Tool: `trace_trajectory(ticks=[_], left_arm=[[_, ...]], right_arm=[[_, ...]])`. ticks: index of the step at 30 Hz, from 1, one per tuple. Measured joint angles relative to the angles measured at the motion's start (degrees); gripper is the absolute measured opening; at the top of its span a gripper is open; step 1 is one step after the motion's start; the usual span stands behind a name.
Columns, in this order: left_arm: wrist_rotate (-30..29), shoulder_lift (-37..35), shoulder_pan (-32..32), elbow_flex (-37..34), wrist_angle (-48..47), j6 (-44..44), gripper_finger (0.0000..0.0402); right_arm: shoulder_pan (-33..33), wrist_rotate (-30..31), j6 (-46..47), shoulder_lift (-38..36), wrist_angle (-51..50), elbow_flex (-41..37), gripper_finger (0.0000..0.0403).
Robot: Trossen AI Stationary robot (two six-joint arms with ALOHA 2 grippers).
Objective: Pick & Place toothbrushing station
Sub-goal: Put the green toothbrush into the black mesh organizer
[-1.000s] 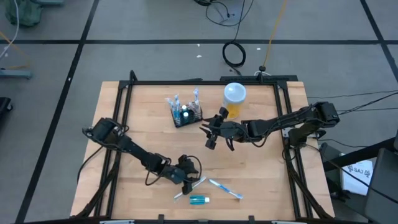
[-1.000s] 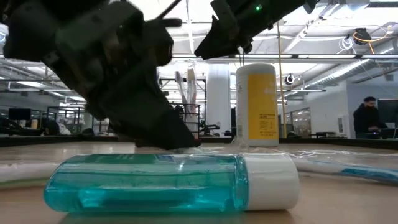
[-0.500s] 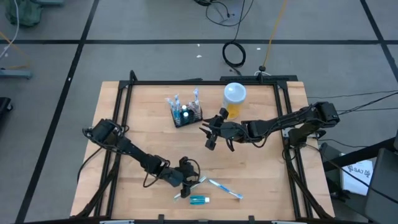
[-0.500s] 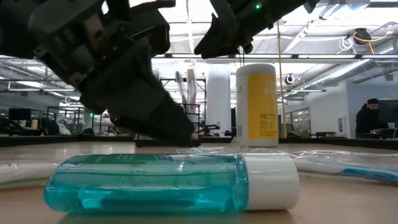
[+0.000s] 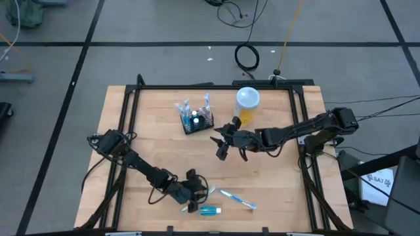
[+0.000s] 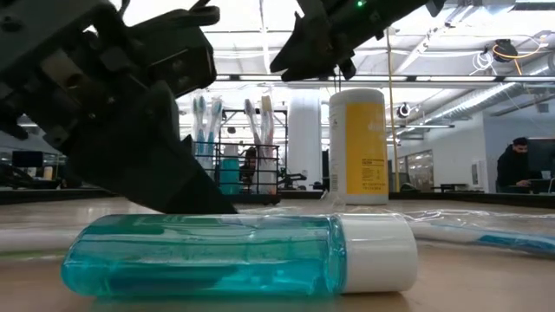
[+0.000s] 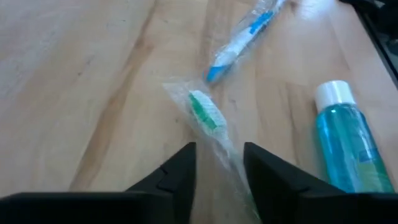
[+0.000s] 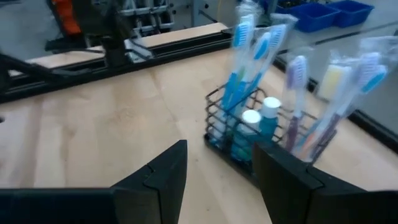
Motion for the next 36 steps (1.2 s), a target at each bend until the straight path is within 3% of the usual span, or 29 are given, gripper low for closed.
trace_trajectory(ticks=[7,14,21,28,33,36], left_arm=[[-0.7,0.0,0.1,0.1,-3.2,-4.9,0.0019],[0.0,-6.0,0.5,-0.1,-9.8,-4.9,0.0021],[-13.5,-21.3,-0.3,-0.1,-22.9,-0.1,0.0007],[-30.9,-36.7,-1.6,-0.1,-27.5,13.4,0.0005],[-39.9,-42.9,-1.5,-0.1,-26.7,19.3,0.0004],[-41.7,-43.2,-1.4,-0.1,-26.8,20.0,0.0002]], right_arm=[[2.6,-4.2,-2.1,0.0,-1.0,0.0,0.0171],[3.0,-4.0,-2.0,0.0,-1.6,0.0,0.0171],[3.0,-4.0,-2.0,0.0,-1.2,0.0,0.0171],[3.0,-4.0,-1.4,0.0,-0.8,0.0,0.0171],[3.0,-4.0,-1.6,0.0,-0.8,0.0,0.0171],[3.0,-4.0,-1.6,0.0,0.0,-0.1,0.0171]])
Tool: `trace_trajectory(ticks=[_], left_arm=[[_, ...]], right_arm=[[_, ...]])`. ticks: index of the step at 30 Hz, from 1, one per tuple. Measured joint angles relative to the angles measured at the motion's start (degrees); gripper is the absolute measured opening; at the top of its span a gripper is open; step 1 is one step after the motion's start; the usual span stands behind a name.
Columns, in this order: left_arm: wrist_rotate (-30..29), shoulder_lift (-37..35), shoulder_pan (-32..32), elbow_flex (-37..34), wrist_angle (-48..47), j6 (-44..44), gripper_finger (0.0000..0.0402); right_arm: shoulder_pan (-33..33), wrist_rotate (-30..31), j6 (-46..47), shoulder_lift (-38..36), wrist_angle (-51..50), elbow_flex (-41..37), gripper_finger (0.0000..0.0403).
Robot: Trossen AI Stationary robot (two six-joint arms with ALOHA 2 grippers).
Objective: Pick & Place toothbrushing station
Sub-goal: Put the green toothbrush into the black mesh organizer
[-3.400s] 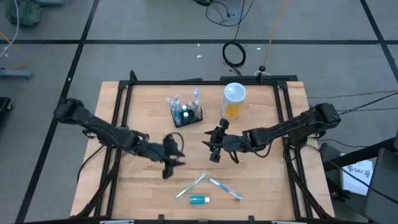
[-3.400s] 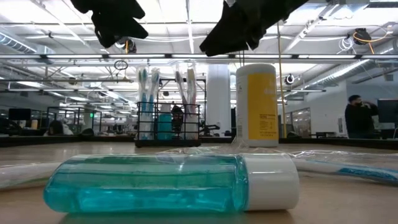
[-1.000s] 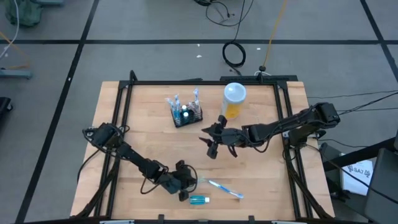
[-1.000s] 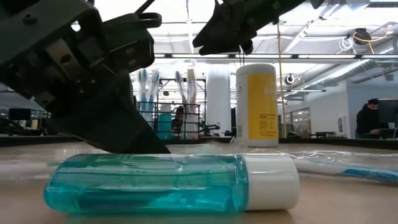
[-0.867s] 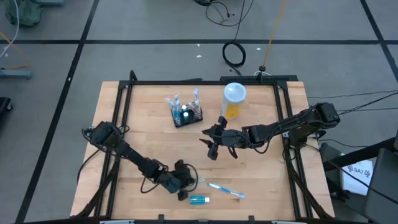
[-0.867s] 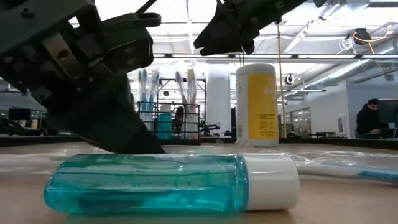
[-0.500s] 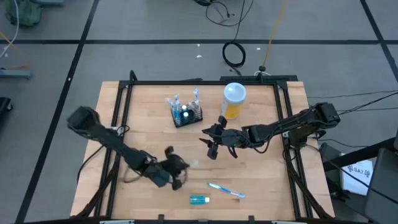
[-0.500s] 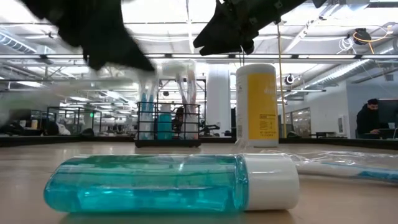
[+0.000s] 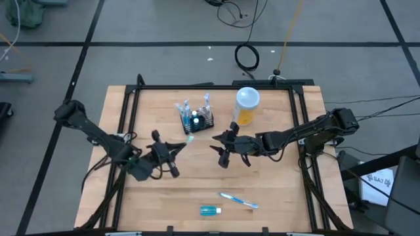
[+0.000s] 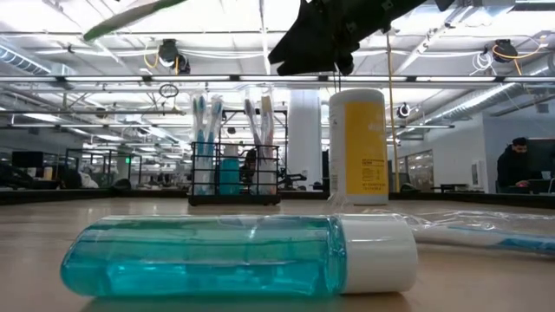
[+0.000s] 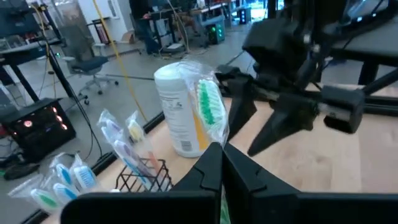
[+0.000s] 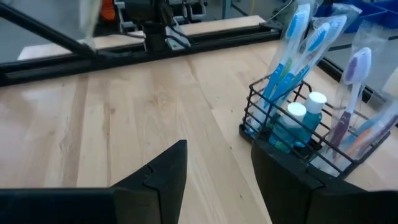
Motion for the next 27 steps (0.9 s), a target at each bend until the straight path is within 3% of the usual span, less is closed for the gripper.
trace_trajectory(ticks=[3,7,12,15,21,27], left_arm=[[0.1,0.6,0.2,-1.7,4.4,0.7,0.0004],[1.9,2.8,1.5,-5.6,20.5,8.3,0.0002],[13.6,2.9,1.8,-7.6,42.8,21.0,0.0003],[19.4,3.0,1.8,-7.7,47.1,25.1,0.0004],[21.9,3.0,2.0,-7.6,47.9,25.6,0.0003],[24.6,5.2,3.6,-7.7,48.4,25.0,0.0002]], right_arm=[[-0.1,-0.1,-0.2,0.0,3.6,0.0,0.0171],[-0.3,-6.3,-1.5,2.0,10.7,0.0,0.0171],[-0.3,-15.5,-5.7,6.9,31.4,-1.1,0.0171],[-0.2,-21.6,-5.4,10.9,42.0,-1.3,0.0171],[0.0,-28.5,-3.0,17.7,62.9,-1.2,0.0171],[0.0,-30.7,-3.0,21.0,65.7,0.9,0.0171]])
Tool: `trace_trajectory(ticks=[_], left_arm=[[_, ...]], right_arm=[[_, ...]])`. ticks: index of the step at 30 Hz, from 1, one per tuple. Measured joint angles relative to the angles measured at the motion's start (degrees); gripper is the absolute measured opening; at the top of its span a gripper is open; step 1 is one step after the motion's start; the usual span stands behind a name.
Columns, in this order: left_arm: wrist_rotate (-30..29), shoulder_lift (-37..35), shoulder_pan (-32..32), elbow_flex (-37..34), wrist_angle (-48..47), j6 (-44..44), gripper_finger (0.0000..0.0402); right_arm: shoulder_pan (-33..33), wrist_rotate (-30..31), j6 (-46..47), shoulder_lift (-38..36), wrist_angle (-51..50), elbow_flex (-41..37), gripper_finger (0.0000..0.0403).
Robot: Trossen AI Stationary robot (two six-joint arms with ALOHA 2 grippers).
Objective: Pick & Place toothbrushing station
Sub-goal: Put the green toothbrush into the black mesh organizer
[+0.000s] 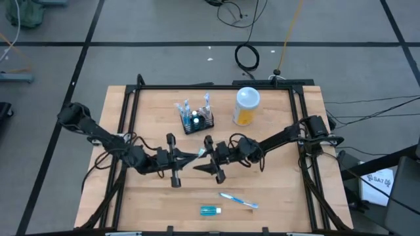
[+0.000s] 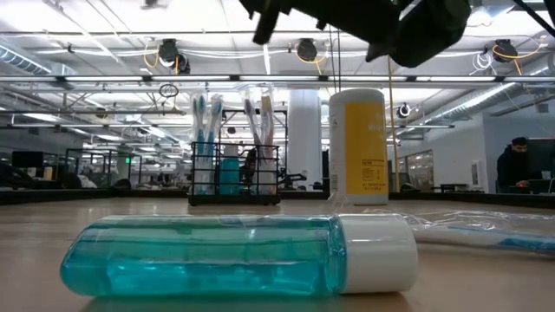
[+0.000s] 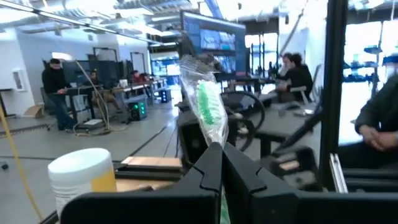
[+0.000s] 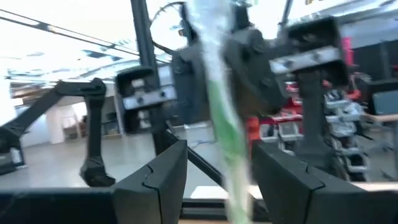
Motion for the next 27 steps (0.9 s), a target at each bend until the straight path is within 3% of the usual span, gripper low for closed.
trace_trajectory(ticks=[4,9,17,21,27], left_arm=[[-0.1,1.6,1.6,0.1,0.2,-1.9,0.0005],[0.0,2.0,1.4,0.0,1.1,-2.0,0.0005],[-1.0,2.0,-1.0,0.0,0.9,0.7,0.0008],[-6.6,1.9,-3.0,0.1,0.9,4.0,0.0007],[-13.5,1.9,-5.6,0.1,-0.6,5.1,0.0012]], right_arm=[[0.6,-0.2,-0.8,1.1,-3.1,2.7,0.0171],[0.7,4.0,-4.5,1.1,-6.6,2.9,0.0165],[0.8,3.9,-4.7,0.8,-6.8,2.8,0.0075],[0.8,4.0,-5.1,0.3,-7.0,2.0,0.0029],[0.2,4.2,-5.2,-1.7,-11.7,1.3,0.0012]])
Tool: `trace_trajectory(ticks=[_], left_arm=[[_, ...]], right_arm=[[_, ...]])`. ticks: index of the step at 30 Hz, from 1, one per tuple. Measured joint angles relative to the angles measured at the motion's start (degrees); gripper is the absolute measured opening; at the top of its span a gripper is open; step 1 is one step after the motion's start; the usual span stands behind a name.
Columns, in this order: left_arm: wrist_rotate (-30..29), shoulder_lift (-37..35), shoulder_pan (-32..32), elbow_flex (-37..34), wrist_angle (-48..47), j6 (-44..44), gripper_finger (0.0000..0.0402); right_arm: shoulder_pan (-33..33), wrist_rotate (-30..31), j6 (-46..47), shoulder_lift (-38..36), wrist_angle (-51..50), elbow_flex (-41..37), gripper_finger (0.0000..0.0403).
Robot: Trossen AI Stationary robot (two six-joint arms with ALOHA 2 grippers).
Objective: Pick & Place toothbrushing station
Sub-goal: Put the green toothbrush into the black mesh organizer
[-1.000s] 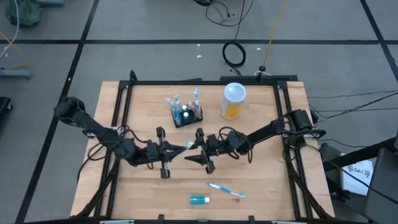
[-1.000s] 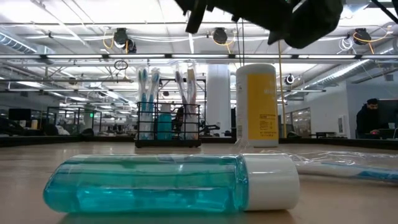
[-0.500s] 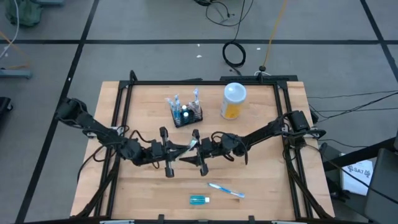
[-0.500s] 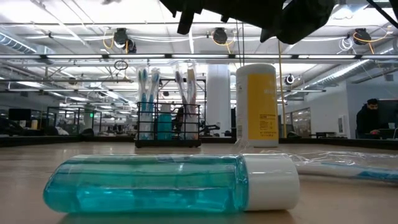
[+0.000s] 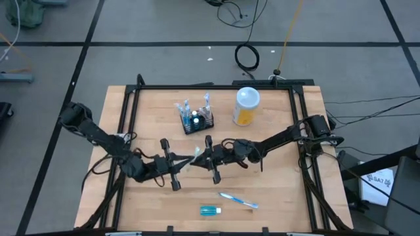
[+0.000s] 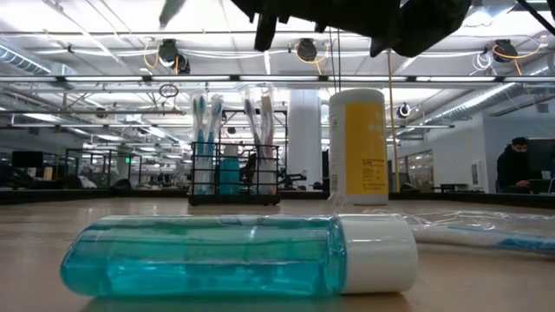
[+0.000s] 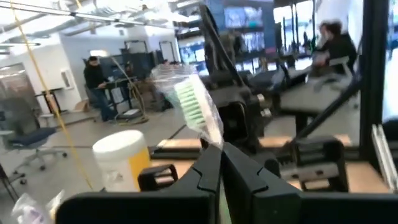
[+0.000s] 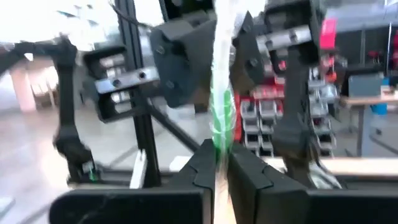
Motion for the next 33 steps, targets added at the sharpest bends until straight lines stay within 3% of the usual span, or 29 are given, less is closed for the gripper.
trace_trajectory(ticks=[5,12,18,26,31,33], left_arm=[[-2.2,0.0,-0.8,0.0,-5.6,1.1,0.0029],[-5.6,0.0,-1.0,-0.1,-12.6,-5.5,0.0033],[-2.2,0.1,0.8,0.0,-21.1,-15.2,0.0049],[1.5,0.1,3.8,0.0,-27.0,-29.8,0.0128],[10.3,0.1,4.9,0.0,-26.6,-27.1,0.0164],[11.1,0.1,5.8,0.0,-25.9,-26.2,0.0176]], right_arm=[[-0.2,2.7,-3.8,-4.0,-13.8,0.0,0.0012],[0.2,10.7,-5.7,-11.6,-36.7,-0.1,0.0011],[1.2,12.6,-5.9,-13.5,-41.7,0.0,0.0012],[1.4,13.5,-7.2,-13.5,-42.4,0.0,0.0021],[1.4,13.5,-6.7,-13.5,-42.4,0.0,0.0014],[1.4,13.5,-6.7,-13.5,-42.5,0.0,0.0017]])
